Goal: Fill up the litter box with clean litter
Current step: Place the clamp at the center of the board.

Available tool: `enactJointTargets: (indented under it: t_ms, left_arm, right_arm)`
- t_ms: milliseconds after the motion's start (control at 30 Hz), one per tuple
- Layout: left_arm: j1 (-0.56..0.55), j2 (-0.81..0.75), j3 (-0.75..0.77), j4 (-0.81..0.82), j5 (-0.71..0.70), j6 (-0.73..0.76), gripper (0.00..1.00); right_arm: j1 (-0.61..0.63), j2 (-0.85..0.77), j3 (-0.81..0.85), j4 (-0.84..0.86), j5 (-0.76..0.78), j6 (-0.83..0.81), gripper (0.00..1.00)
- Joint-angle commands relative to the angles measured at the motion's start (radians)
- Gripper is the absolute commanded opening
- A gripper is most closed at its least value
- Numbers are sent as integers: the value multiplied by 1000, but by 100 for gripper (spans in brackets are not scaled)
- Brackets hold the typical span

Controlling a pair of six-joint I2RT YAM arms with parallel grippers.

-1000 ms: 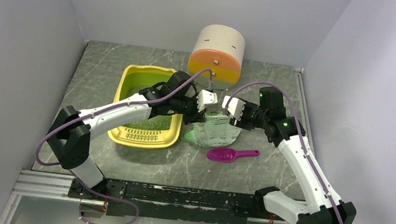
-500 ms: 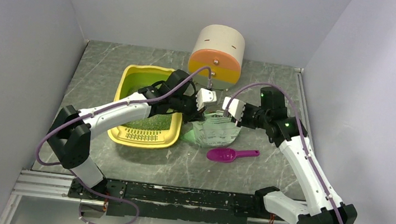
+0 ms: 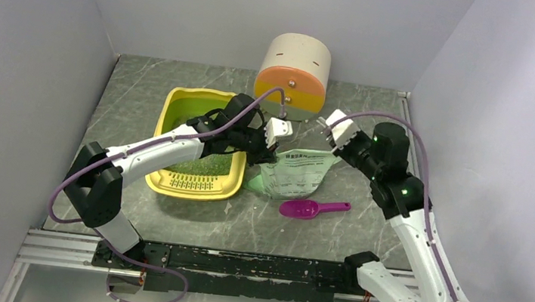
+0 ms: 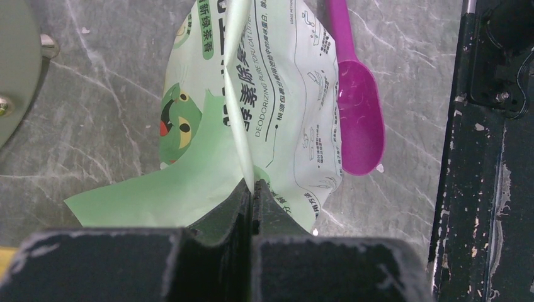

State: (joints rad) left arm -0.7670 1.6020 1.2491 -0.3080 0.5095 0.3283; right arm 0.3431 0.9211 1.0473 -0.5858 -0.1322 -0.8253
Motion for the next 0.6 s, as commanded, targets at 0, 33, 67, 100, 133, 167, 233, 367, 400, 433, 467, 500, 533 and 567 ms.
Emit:
enactJointTargets:
  t_ms: [0, 33, 67, 100, 133, 167, 233, 367, 400, 433, 467, 500, 533, 567]
  left_arm:
    - [13, -18, 7, 7, 8, -16, 5]
    - [13, -18, 9, 6, 10, -18, 5]
    - [13, -16, 12, 4, 11, -18, 5]
    - [12, -17, 13, 4, 8, -22, 5]
    - [13, -18, 12, 7, 7, -27, 5]
    - [13, -20, 12, 7, 7, -31, 5]
    - [12, -26, 11, 15, 10, -40, 5]
    - [13, -31, 8, 12, 7, -46, 5]
    - [13, -31, 9, 6, 5, -45, 5]
    - [13, -31, 10, 3, 5, -45, 5]
    - [13, -31, 8, 4, 7, -48, 5]
    - [12, -30, 9, 4, 9, -50, 5]
    - [13, -30, 7, 4, 13, -49, 5]
    - [13, -28, 8, 6, 17, -52, 5]
  right_arm:
    - [-8, -53, -32, 134, 186, 303, 2]
    - [-8, -53, -34, 144, 218, 410, 0]
    - [-8, -51, -38, 156, 275, 513, 0]
    - [-8, -42, -39, 157, 331, 609, 0]
    - [-8, -29, -41, 147, 388, 695, 0]
    - [-9, -13, -48, 132, 436, 770, 0]
    - [-13, 31, -69, 119, 540, 897, 0]
    - [-71, 157, -72, 62, 573, 1026, 4]
    - [-109, 175, -85, 71, 564, 1066, 5]
    - [-156, 189, -95, 78, 504, 1090, 5]
    - [-202, 198, -107, 96, 440, 1114, 5]
    - [-247, 201, -128, 126, 390, 1136, 5]
    - [-285, 205, -154, 163, 329, 1144, 5]
    - [-333, 213, -167, 182, 277, 1152, 5]
